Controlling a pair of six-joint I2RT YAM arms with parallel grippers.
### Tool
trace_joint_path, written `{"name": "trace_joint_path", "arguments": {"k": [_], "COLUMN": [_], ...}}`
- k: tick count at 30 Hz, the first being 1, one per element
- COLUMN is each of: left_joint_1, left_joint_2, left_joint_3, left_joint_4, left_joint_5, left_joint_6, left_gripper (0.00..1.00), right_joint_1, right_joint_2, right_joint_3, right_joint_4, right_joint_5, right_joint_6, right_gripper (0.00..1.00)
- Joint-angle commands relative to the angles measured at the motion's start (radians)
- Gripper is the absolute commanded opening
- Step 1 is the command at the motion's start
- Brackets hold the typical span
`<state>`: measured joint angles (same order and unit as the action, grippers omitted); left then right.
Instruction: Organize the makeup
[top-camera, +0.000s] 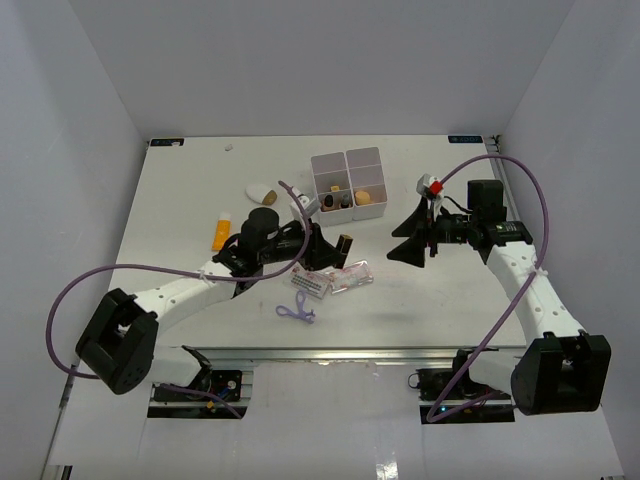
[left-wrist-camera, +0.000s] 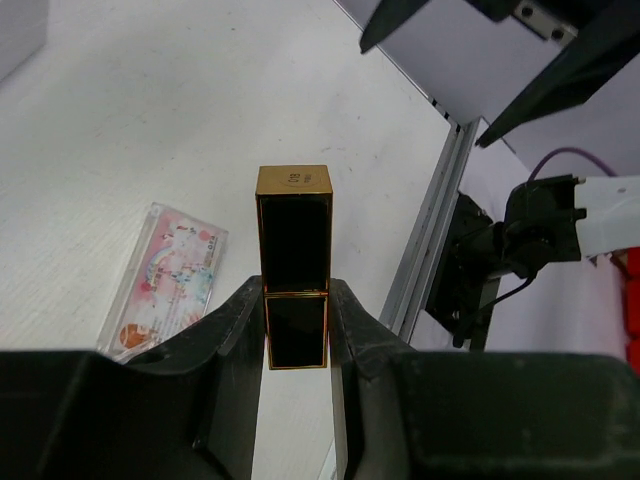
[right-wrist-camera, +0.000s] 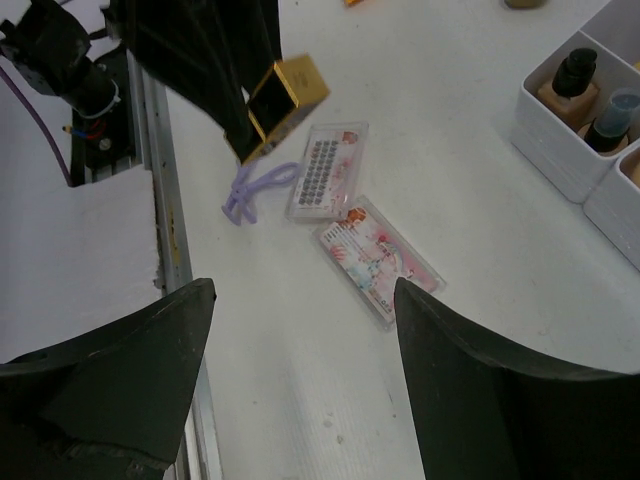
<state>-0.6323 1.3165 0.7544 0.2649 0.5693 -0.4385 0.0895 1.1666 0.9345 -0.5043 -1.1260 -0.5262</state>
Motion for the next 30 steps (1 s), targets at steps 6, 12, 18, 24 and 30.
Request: {"name": "trace_joint_path", "arguments": {"k": [6,12,18,24,30], "left_joint_1": [-0.146,-0.199,-0.246,-0.274,-0.286], "left_joint_2": [0.093,0.145,0.178,0.225,0.260], "left_joint_3": [0.046,0.103,0.143,0.204,0.254], "left_joint_4": [0.181,0.146,0.114,0.076,0.046], "left_joint_5": [-0.120,-0.201,-0.335,-0.420,-0.461], "left_joint_6": [0.150,0.188,0.227,0.256,0.262], "left_gripper": [0.00,0.00,0.00,0.00,0.00], "right_joint_1": [0.072,0.101,0.122,0.131,0.136], "right_joint_2": [0.049,0.098,0.107,0.096,0.097], "right_joint_3": [0.015,0.014,0.024,0.023,0.017], "right_joint_4": [0.289,0.337,0.294,0.288,0.286], "right_joint_5": [0.107,0.171,0.348,0.409,0.444], "right_joint_6": [0.587,0.738,0.799,0.801,0.792], "right_gripper": [0.83,0.84,0.83,0.74,0.61]}}
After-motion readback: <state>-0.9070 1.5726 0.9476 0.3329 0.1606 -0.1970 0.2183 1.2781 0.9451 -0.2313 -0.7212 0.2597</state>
